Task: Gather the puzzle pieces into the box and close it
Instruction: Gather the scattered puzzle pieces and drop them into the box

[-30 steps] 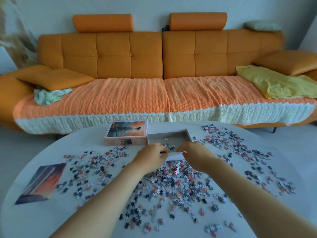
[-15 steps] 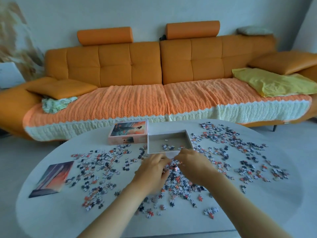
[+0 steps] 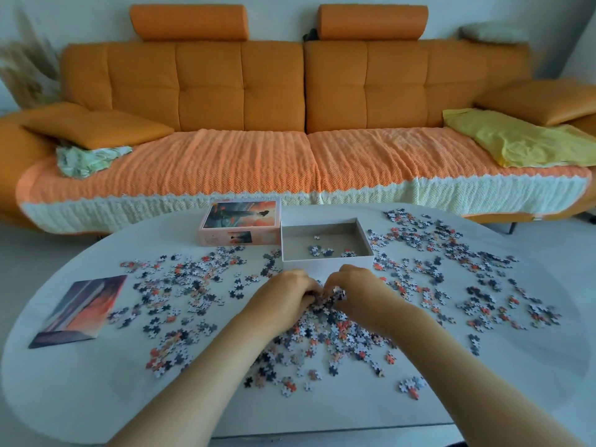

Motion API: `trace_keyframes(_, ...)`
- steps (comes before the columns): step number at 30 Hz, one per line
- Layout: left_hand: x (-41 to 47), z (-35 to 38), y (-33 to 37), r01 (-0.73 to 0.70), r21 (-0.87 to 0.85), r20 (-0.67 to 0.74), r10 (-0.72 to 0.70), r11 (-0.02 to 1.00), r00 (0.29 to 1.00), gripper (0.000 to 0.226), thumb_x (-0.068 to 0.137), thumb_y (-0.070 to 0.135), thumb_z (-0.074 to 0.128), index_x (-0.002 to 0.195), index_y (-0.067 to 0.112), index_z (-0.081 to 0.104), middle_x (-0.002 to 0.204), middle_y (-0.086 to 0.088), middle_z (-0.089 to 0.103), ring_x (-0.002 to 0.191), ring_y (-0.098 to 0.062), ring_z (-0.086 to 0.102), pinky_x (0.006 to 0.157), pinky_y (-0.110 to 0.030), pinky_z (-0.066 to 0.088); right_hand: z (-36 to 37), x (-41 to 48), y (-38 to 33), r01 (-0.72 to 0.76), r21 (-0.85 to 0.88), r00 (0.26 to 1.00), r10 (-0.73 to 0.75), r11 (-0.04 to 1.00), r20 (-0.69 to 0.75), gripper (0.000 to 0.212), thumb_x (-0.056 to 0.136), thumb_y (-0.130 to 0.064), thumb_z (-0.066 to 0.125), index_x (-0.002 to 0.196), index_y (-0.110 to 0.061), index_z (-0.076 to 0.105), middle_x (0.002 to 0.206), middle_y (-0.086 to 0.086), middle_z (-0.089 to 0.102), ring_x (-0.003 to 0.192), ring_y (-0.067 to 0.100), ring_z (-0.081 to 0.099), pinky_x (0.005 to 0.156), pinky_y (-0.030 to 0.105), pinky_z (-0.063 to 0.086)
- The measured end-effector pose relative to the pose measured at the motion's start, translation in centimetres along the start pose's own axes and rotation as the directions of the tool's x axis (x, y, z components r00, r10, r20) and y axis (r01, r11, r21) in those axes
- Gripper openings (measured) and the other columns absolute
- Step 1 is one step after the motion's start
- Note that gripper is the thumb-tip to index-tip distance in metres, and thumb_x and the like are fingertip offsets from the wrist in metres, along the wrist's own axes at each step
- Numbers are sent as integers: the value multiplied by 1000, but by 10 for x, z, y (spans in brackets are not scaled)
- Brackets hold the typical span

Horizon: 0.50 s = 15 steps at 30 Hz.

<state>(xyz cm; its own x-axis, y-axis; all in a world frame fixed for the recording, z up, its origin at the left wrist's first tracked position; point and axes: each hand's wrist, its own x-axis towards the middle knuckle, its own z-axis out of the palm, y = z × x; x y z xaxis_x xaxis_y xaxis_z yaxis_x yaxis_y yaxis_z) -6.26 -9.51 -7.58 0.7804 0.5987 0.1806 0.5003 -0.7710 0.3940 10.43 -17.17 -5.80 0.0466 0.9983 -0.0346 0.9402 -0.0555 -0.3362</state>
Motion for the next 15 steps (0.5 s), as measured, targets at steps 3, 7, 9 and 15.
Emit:
trace_keyframes(3,8,-6,-4,15,-50,30,-13,999,999,20,90,12,64,103,23,75,99,6,69,92,-12,62,83,-26,49,-6,5,-2,-37,33,999,37,999,13,21,82,-11,70,92,-30,71,100,-6,60,87,13,56,76,24,47)
trace_keyframes(7,18,-20,-3,33,-142,-56,-42,989,998,19,92,11,64,105,19,74,97,9,68,82,-6,59,78,-18,44,-24,15,-2,-82,93,995,86,992,-41,24,82,-6,70,86,-30,70,88,-13,60,75,8,57,68,19,47)
trace_keyframes(9,27,-30,-2,40,-230,-133,-72,972,989,18,92,12,64,106,18,74,95,12,65,83,-3,58,79,-16,43,-36,23,-1,-93,165,984,117,982,-138,23,84,-5,70,85,-28,69,82,-16,56,71,7,56,59,12,40)
trace_keyframes(15,62,-30,-14,65,-271,-396,-173,960,902,18,91,11,66,104,19,75,97,4,70,83,-7,59,73,-8,42,-46,50,6,-54,326,863,209,944,-460,24,83,0,67,97,-19,72,97,-3,64,83,14,59,68,14,44)
